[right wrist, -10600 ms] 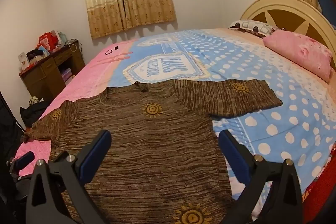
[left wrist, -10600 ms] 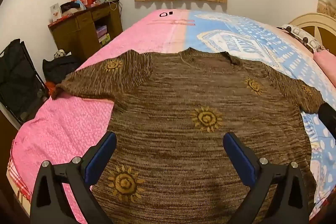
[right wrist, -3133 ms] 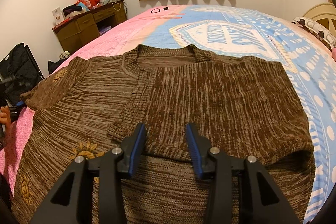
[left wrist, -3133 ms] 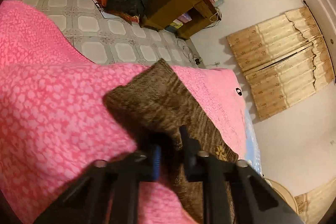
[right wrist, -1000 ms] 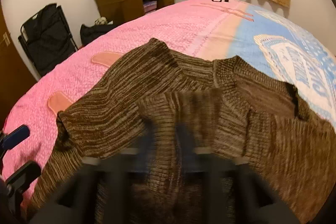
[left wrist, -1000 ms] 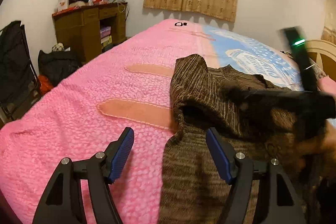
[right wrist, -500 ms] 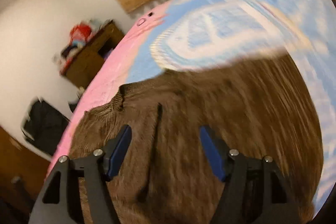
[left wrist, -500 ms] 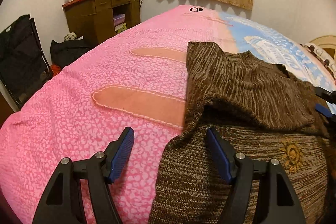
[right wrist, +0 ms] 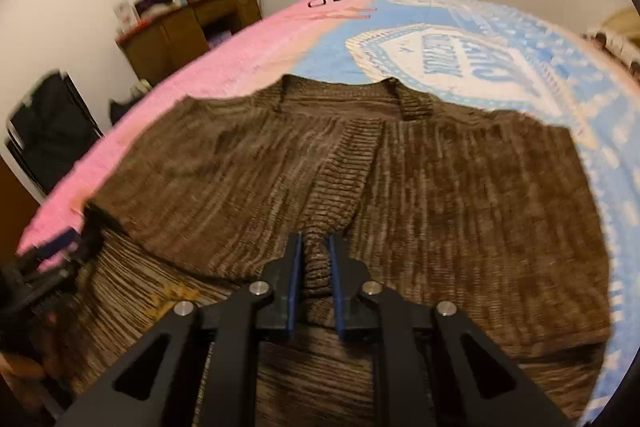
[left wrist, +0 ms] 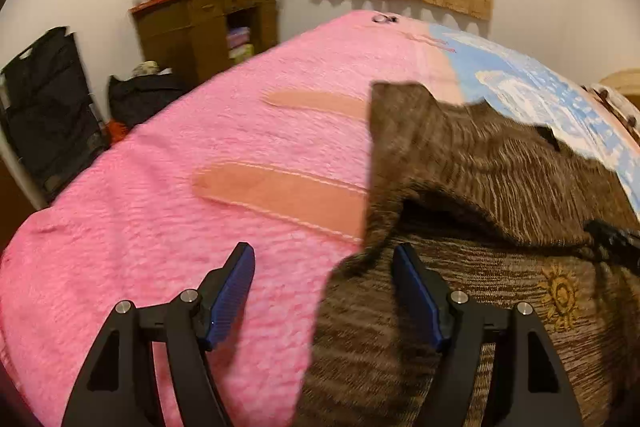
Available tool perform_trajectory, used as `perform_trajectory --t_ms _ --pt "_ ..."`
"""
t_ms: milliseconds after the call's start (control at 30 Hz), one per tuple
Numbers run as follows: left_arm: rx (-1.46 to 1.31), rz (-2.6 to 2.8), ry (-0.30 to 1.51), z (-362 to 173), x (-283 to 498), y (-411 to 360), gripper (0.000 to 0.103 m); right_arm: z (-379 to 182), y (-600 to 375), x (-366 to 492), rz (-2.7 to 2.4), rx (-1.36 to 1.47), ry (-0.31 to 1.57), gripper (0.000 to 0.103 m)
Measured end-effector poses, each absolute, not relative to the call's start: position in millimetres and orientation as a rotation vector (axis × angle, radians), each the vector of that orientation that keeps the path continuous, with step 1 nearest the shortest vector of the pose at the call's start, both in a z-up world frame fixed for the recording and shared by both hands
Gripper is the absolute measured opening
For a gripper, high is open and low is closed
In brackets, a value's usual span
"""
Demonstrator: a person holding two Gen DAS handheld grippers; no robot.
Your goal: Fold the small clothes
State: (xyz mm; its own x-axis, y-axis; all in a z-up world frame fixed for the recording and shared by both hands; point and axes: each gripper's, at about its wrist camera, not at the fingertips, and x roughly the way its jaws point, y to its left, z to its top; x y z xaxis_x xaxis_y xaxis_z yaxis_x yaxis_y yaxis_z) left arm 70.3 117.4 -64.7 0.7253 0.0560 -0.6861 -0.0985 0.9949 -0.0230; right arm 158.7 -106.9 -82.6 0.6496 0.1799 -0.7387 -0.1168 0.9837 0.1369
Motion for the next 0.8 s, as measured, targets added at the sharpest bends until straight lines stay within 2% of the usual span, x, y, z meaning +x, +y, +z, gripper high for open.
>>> perform_trajectory --t_ms 67,200,333,467,533,600,700,800 --pt "-0.057 0.071 0.672 -45 59 120 0.072 -79 -113 154 0.141 0.06 0.851 0.016" --pt "0.0 0.03 0.567 -8 71 107 0.073 -58 -113 130 0.089 0.001 0.739 0.021" --pt "-0.045 -0.006 0.598 -9 117 88 0.072 -59 -98 139 0.173 0.026 0.746 0.021" --pt "0.019 0.148 0.757 -55 148 84 0.072 -83 -81 138 0.248 -0.028 0.814 0.02" --pt "-0.083 0.17 0.814 -73 145 108 0.074 -85 -85 133 0.245 -0.041 0.792 0.023" --pt "-0.167 0.185 0.804 -62 138 129 0.074 -84 -94 129 0.253 -0.033 0.817 0.026" --pt "-0.14 0.271 0.777 -44 137 142 0.074 -81 -106 126 0.253 -0.025 0.843 0.029" --pt "-0.183 0.191 0.722 -19 145 139 0.074 -67 -127 128 0.271 0.082 0.808 0.029"
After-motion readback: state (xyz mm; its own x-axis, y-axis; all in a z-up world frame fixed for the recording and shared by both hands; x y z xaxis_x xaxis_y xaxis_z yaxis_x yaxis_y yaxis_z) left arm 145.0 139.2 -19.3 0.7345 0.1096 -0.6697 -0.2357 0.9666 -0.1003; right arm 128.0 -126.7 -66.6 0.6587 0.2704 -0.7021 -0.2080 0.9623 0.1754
